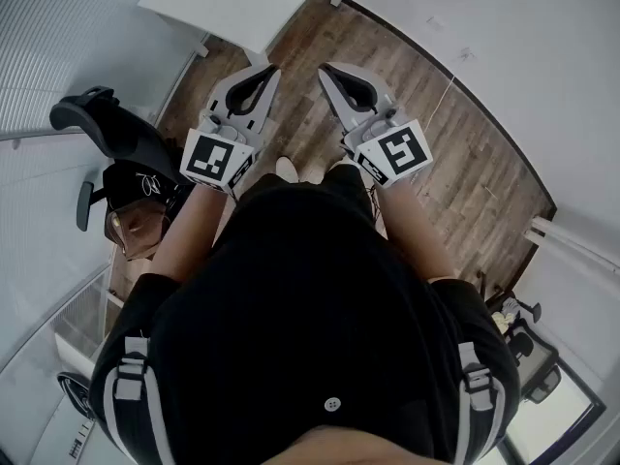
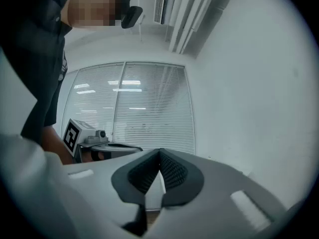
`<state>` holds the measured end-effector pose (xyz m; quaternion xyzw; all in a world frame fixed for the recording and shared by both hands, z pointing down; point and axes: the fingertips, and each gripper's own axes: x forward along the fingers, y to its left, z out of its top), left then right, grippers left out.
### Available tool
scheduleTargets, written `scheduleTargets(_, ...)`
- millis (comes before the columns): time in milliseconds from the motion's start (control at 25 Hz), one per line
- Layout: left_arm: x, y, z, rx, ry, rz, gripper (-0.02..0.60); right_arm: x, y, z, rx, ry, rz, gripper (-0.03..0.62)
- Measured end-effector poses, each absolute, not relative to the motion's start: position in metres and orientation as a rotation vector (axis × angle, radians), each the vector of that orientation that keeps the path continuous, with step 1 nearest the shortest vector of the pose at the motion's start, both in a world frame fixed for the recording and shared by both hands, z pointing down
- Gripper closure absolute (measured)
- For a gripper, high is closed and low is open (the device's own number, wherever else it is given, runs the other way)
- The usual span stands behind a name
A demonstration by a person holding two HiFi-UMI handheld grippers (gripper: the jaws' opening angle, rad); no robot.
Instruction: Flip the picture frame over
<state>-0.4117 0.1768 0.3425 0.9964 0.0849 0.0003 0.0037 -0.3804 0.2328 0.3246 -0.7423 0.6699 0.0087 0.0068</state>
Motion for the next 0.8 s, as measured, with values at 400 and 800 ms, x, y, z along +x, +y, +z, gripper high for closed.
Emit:
scheduleTargets(400,-0.420,0.189,0.343,3.117,0.280,0.023,0.577,-0.383,0.245,0.334,-2.329,2.051,-0.060,0.584)
scheduleTargets(800,-0.403,0.195,0.342,3.098,0.230,0.039,0.577,-0.369,0.253,0.337,-2.302,2.123,-0.097,0.583)
